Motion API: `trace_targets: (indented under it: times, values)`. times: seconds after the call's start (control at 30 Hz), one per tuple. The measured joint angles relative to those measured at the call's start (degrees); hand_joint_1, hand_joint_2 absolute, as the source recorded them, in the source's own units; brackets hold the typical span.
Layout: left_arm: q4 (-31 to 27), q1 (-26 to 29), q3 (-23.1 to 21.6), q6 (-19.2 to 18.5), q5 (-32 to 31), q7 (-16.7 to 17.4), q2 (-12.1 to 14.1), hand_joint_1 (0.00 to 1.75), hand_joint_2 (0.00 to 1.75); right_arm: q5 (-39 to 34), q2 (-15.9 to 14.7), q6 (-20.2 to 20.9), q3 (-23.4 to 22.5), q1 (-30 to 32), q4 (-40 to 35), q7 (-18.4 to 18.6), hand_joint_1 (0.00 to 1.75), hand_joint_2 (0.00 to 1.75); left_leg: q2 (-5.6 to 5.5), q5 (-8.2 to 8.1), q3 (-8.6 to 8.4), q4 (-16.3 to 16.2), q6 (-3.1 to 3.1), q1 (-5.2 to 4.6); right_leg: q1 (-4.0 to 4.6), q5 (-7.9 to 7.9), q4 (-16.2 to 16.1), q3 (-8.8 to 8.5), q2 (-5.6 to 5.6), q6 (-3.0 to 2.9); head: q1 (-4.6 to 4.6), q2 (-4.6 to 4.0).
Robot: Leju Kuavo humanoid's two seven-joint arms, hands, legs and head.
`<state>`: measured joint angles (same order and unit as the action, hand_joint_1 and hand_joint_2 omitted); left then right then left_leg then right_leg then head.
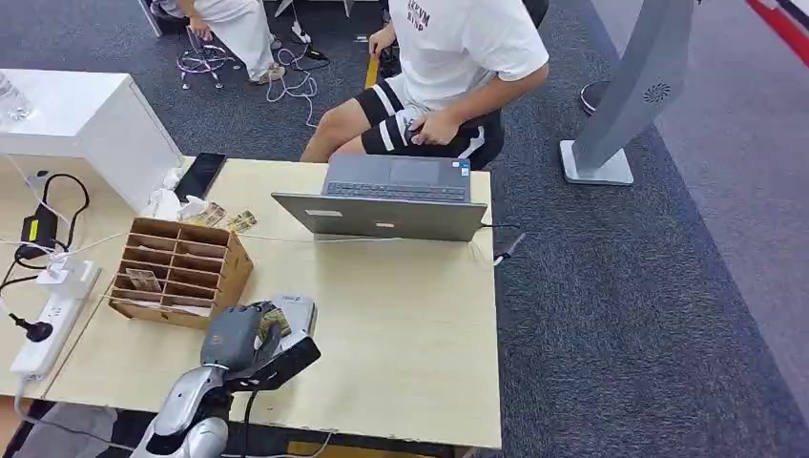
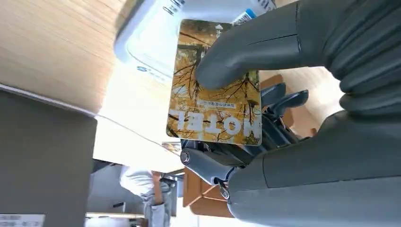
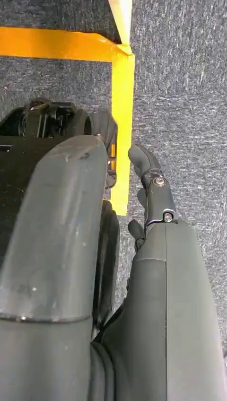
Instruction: Pass the card to the sensor for recognition and then transmit it.
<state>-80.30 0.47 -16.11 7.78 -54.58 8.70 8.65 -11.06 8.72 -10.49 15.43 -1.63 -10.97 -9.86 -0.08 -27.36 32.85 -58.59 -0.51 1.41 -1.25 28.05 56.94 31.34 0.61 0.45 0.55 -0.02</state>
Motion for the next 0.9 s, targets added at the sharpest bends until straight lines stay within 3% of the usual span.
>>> trace_targets:
  times: [0.47,0.9]
  values:
    - [0.63,0.54,2.36,0.7,-1.09,-0.13,-1.25,1.75,1.75,1.01,0.0,0.2,0.0,0.0,0.04,0.24,0.0,0.0,-0.01,0.0,0.0,0.0,0.0,0.0,0.0,0.0,0.0,0.0,0.0,0.0,0.0,0.02]
    - [4.9,-3.8,2.36,0.61,-2.49,-0.81,-3.39,1.75,1.75,2.32,0.13,0.98,0.24,-0.06,0.02,-0.28,0.0,0.0,-0.01,0.0,-0.01,0.0,0.0,0.0,0.0,-0.01,0.0,0.0,0.0,0.0,0.0,0.0]
